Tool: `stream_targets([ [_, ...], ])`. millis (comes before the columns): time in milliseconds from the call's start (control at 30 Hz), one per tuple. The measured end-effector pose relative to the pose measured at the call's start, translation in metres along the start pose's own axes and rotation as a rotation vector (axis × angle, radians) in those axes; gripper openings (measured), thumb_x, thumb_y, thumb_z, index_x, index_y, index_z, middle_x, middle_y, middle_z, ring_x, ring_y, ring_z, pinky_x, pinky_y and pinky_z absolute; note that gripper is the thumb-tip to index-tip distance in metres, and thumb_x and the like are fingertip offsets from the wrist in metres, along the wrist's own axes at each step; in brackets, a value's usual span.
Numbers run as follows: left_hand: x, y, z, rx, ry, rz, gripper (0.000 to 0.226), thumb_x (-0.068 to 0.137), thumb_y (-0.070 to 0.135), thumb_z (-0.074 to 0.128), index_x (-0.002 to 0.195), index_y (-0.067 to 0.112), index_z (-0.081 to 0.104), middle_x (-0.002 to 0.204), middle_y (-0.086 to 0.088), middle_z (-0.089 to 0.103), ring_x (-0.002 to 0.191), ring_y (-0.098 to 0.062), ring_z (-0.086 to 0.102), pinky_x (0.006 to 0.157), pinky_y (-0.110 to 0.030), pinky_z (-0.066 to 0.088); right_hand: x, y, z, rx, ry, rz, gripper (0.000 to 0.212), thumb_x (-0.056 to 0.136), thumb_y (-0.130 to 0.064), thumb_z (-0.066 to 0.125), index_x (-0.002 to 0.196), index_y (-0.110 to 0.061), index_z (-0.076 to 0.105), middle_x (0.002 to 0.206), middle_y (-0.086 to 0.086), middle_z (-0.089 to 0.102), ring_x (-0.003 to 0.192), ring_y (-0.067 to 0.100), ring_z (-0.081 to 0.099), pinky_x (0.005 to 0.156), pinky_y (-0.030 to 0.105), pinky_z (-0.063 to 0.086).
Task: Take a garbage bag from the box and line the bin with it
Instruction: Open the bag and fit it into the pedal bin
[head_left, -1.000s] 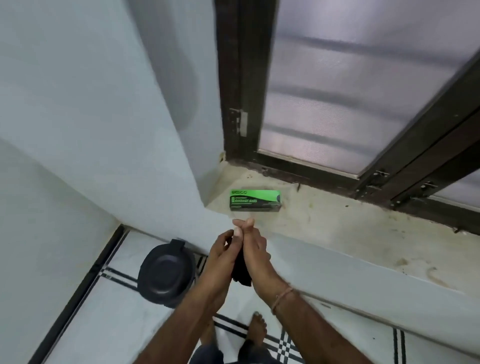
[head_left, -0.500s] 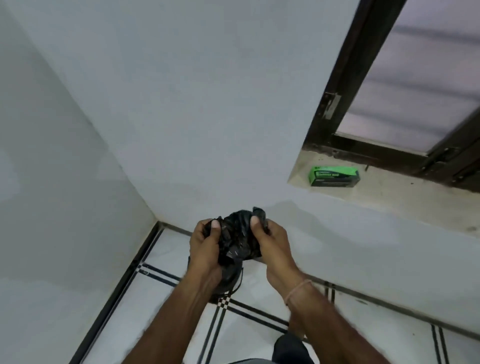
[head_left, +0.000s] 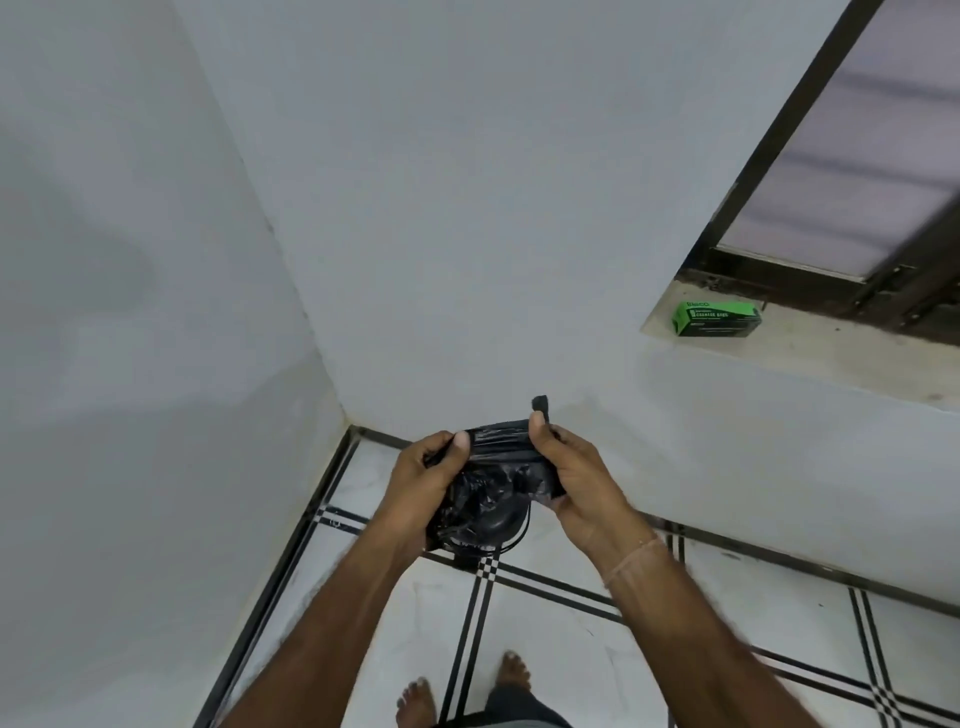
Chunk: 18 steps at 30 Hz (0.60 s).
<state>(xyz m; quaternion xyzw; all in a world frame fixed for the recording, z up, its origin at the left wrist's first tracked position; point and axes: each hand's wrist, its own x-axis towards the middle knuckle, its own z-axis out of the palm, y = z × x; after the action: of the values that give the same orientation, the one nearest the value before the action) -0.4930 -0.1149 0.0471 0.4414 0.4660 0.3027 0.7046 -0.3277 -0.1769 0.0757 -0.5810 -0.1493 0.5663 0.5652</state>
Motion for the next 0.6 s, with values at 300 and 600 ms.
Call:
stream_targets([
  [300, -0.006, -0.010, -0.037, 0.209, -0.055, -0.051, 0.022, 0.106, 0.019, 0.057, 0.110, 0.003, 0.072, 0.104, -0.016, 0.080, 0.088, -0.019, 0.075, 0.066, -0.021, 0.058, -0.002, 0.003, 0.007, 0.154, 0.023, 0.031, 0.034, 0.091, -0.025, 0.074, 0.109, 0.003, 0.072, 0.089, 0.014, 0.079, 0.074, 0.021, 0.076, 0.057, 0.028, 0.060],
  [600, 0.001, 0.011, 0.008, 0.120, -0.183, 0.079, 0.038, 0.099, 0.041, 0.066, 0.114, 0.007, 0.073, 0.111, -0.025, 0.075, 0.102, -0.036, 0.075, 0.094, -0.047, 0.059, -0.001, 0.007, 0.008, 0.165, -0.205, 0.017, 0.039, 0.100, -0.023, 0.064, 0.121, 0.010, 0.067, 0.115, 0.025, 0.073, 0.101, 0.033, 0.074, 0.084, 0.039, 0.063],
])
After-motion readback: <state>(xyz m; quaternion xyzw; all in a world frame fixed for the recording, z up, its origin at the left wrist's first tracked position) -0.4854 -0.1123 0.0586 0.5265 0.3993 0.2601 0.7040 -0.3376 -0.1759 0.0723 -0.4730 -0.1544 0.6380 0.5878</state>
